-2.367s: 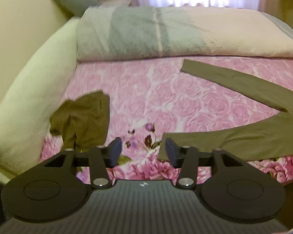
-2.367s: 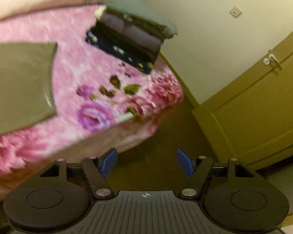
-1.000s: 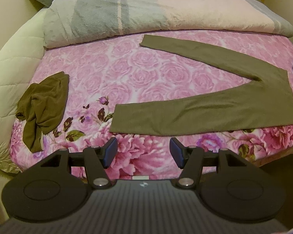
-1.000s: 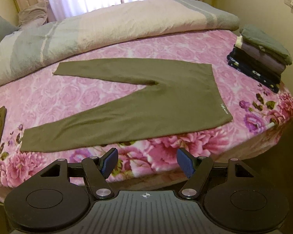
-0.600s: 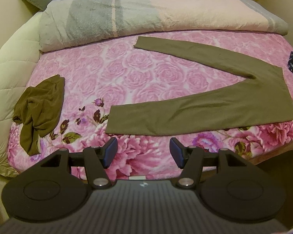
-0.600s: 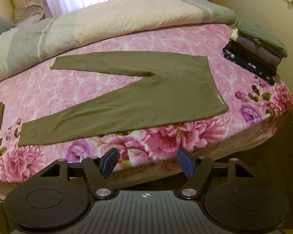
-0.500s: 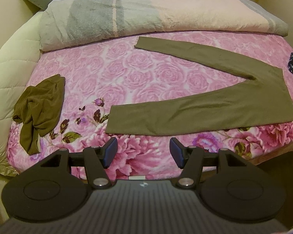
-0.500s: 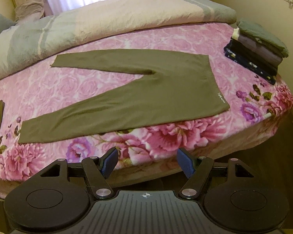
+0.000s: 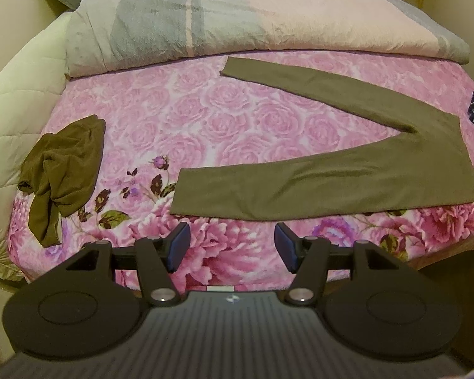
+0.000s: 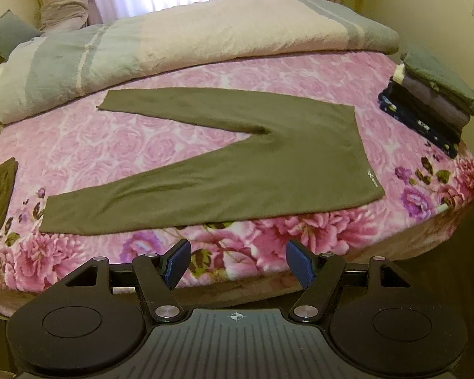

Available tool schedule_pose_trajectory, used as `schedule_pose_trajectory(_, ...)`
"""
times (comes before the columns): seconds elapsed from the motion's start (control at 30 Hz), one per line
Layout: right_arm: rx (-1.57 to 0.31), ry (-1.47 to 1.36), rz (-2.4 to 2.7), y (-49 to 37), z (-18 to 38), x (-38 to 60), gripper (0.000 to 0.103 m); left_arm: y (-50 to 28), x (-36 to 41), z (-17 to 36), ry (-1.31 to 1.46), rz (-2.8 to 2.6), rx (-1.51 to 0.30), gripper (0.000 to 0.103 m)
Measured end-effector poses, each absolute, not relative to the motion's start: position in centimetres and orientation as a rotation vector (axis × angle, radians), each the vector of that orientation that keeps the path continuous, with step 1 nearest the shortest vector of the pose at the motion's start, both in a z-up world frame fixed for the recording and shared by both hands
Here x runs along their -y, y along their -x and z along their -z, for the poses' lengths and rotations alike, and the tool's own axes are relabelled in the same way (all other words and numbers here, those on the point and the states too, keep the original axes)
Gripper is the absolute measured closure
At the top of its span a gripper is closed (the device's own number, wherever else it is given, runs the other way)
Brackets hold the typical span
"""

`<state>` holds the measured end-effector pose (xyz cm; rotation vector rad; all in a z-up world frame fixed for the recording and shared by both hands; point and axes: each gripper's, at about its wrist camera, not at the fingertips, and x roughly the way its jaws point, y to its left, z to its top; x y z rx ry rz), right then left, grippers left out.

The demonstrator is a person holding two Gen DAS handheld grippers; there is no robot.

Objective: Fold clothes

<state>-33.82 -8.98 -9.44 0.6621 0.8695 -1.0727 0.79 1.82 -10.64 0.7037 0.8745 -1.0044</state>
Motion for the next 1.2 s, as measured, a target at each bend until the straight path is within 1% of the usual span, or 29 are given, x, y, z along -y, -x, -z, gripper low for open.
schedule_pose_trajectory(0.27, -0.880, -0.669, 1.062, 33.7, 9.9, 11.0, 0.033, -0.9, 0.4, 11.8, -0.733, 0.979, -0.897, 0.048)
schedule_pose_trajectory(0.47, -0.902, -0.676, 1.034, 33.5, 10.7, 14.5, 0.033, -0.5, 3.7, 12.8, -0.747, 0.949, -0.917, 0.048)
schedule_pose_trajectory(0.67, -0.921, -0.711, 1.013, 34.1, 12.0, 20.1, 0.033, 0.5, 8.0, 13.6, -0.744, 0.933, -0.941, 0.048)
schedule_pose_trajectory(0.93, -0.998, -0.732, 0.992, 35.8, 14.0, 28.6, 0.033, 2.3, 13.5, 15.2, -0.740, 0.884, -0.982, 0.048)
schedule_pose_trajectory(1.2, -1.073, -0.753, 0.900, 36.8, 16.8, 34.6, 0.033, 4.6, 17.0, 17.0, -0.773, 0.827, -1.042, 0.048)
